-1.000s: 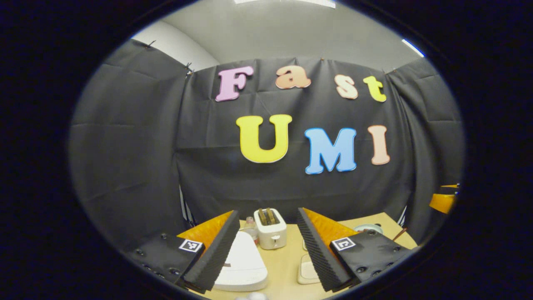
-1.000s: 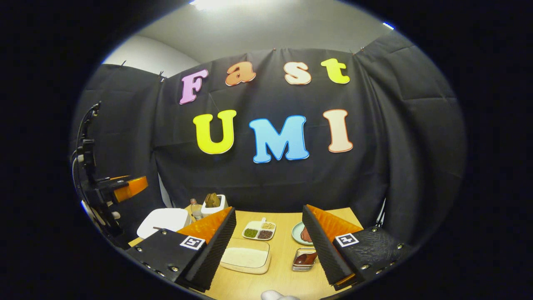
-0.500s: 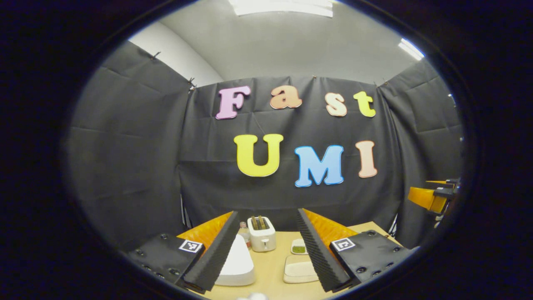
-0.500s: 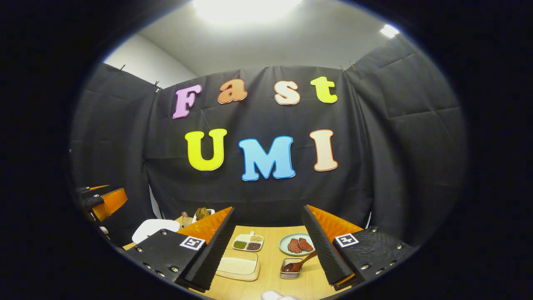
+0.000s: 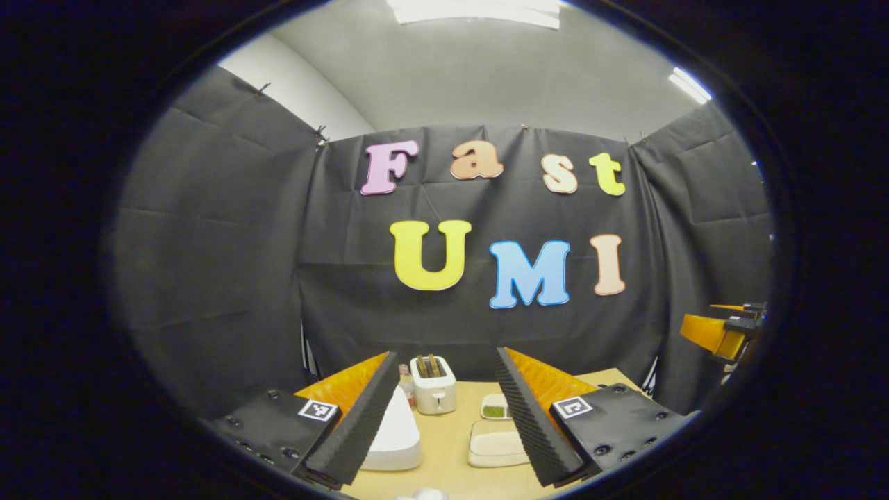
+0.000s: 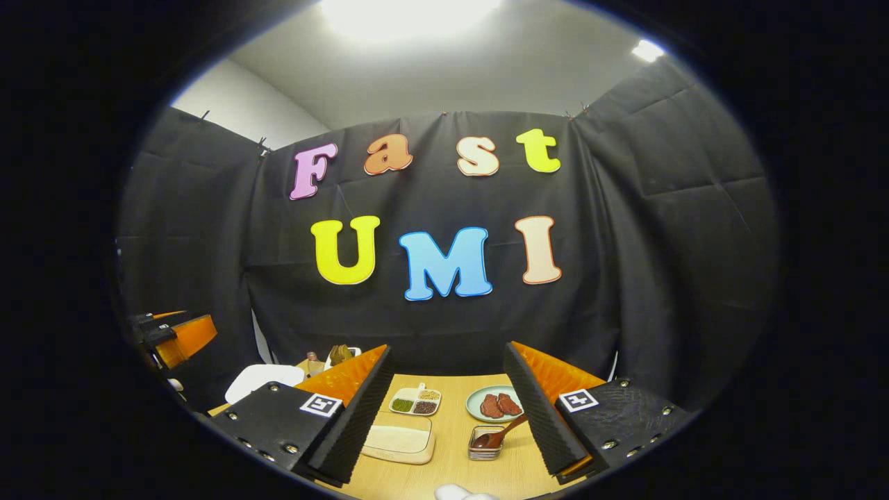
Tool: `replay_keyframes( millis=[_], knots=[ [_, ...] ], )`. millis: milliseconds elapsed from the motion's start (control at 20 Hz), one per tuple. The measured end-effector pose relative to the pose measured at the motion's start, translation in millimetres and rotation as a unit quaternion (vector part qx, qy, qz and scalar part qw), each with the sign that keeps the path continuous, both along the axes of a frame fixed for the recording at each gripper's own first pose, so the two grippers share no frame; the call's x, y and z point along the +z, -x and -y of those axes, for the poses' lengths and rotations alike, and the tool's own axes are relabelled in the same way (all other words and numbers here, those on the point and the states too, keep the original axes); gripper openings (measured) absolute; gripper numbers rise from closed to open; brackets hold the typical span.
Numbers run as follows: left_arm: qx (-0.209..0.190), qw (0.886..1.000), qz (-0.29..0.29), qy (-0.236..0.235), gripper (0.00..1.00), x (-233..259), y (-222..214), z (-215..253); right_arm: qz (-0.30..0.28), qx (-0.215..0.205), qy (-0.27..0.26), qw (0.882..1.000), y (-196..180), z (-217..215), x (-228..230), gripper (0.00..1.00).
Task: Close the left gripper, press the button to open the rice cooker; take a wooden spoon from the chopstick holder with the right hand, scoop a spoonful of rice and pour it into the rice cooker, then put the wooden spoon back into the chopstick holder.
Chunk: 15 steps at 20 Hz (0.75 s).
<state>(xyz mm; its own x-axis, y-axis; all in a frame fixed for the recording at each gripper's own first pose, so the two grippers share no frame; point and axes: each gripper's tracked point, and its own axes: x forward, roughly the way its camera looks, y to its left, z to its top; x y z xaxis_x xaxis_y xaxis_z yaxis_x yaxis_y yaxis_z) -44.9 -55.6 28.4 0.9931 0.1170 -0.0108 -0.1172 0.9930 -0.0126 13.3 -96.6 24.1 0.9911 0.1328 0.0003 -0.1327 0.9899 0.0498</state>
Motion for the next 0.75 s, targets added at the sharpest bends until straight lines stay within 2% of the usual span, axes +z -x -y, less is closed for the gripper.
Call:
replay_keyframes(
  millis=[750],
  knots=[
    [-0.003, 1.000, 0.003, -0.008, 0.97, 2, 15, -1, 0.004, 0.002, -0.006, 1.000, 6, 3, 7, 0.98]
  ],
)
